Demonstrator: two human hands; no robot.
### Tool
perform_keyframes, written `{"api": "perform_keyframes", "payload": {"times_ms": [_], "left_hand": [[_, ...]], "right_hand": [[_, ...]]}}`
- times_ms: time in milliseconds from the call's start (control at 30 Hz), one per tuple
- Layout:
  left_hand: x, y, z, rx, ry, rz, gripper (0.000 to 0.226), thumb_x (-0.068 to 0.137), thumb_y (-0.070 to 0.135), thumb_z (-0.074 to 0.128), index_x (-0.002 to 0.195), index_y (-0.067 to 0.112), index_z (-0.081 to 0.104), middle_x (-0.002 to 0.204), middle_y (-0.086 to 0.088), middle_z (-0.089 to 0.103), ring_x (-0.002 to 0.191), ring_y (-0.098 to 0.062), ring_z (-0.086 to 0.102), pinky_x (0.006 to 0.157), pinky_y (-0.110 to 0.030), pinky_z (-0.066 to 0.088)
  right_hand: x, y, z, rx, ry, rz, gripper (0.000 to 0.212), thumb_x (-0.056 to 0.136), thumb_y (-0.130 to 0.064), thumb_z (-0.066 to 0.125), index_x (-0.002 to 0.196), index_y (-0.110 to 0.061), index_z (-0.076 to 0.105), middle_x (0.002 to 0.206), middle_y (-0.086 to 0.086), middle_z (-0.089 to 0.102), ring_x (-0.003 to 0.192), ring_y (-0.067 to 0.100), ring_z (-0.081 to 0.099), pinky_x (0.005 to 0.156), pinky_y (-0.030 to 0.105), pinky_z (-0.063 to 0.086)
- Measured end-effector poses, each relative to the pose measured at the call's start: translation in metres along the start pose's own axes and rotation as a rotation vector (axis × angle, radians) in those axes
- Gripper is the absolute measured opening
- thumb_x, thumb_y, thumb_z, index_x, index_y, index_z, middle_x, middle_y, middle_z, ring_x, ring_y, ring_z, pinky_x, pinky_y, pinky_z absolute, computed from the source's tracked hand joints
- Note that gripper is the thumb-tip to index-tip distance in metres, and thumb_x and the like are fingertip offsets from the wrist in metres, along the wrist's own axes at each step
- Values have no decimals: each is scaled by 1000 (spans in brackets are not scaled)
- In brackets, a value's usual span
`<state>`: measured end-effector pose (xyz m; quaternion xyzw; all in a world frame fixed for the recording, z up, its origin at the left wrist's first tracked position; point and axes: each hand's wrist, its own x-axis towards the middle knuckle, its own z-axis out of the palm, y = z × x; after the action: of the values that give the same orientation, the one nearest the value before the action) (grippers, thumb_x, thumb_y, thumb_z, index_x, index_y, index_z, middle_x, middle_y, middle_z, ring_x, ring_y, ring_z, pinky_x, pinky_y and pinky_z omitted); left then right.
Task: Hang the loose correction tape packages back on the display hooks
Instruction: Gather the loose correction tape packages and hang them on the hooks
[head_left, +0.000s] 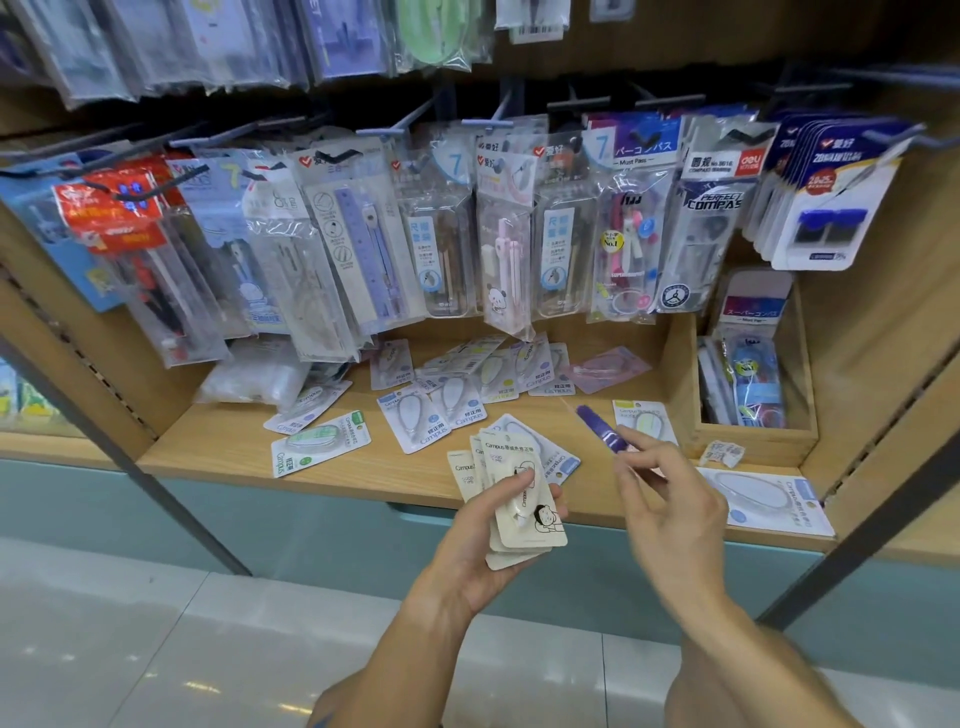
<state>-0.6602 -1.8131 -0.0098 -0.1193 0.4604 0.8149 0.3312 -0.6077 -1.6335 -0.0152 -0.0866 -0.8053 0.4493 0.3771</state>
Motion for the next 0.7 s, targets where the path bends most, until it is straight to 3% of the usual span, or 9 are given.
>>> {"api": "perform_keyframes", "payload": {"times_ms": [133,200,267,367,433,500,600,700], "left_hand": [[-6,-11,3,-113,-86,30,43,91,34,74,128,11,74,126,-17,72,107,-30,73,90,-39,56],[-8,-17,4,-130,-111,46,62,82,42,84,134,10,71,129,-16,71,109,-28,72,98,-40,55],[-8,-19,5,-103,-147,82,84,66,45,98,137,10,69,134,-19,69,114,-30,70,104,-44,54],[-13,-15,13,-38,-137,140,72,56,28,102,122,11,78,119,-20,75,100,-29,75,85,-40,63],[-25,-6,28,0,-101,159,64,55,18,94,116,10,79,109,-18,77,91,-28,76,74,-37,63],[-46,9,50,55,-78,145,73,54,15,91,125,7,73,107,-17,77,89,-27,76,69,-35,62],[-96,41,98,154,-110,78,58,66,8,88,123,11,76,117,-19,76,101,-31,75,78,-40,62],[-148,86,151,195,-141,7,53,71,6,85,123,10,76,122,-21,75,108,-34,74,85,-42,61]], "right_hand": [[-27,-32,4,90,-175,-122,22,85,2,78,87,-18,67,131,-12,68,128,7,60,101,21,47],[-38,-37,8,147,-275,-100,24,82,-3,82,91,-20,69,139,-16,62,134,7,56,104,24,46],[-41,-40,5,140,-327,-89,20,83,-19,83,97,-27,70,145,-20,55,136,9,53,103,25,46],[-33,-49,-11,174,-399,-46,16,86,-32,77,101,-31,74,146,-17,57,135,15,55,103,24,45],[-22,-60,-24,297,-389,98,11,90,-25,79,101,-23,75,136,-10,65,129,17,60,104,31,47],[-4,-82,-39,433,-319,273,18,87,-20,77,104,-15,72,120,-2,72,115,17,67,96,37,54],[28,-134,-69,530,-225,560,34,76,-29,79,108,-21,70,101,-1,76,92,13,70,76,24,57],[65,-190,-107,606,-203,775,64,63,-40,95,121,-32,70,117,-2,73,104,13,70,82,29,57]]}}
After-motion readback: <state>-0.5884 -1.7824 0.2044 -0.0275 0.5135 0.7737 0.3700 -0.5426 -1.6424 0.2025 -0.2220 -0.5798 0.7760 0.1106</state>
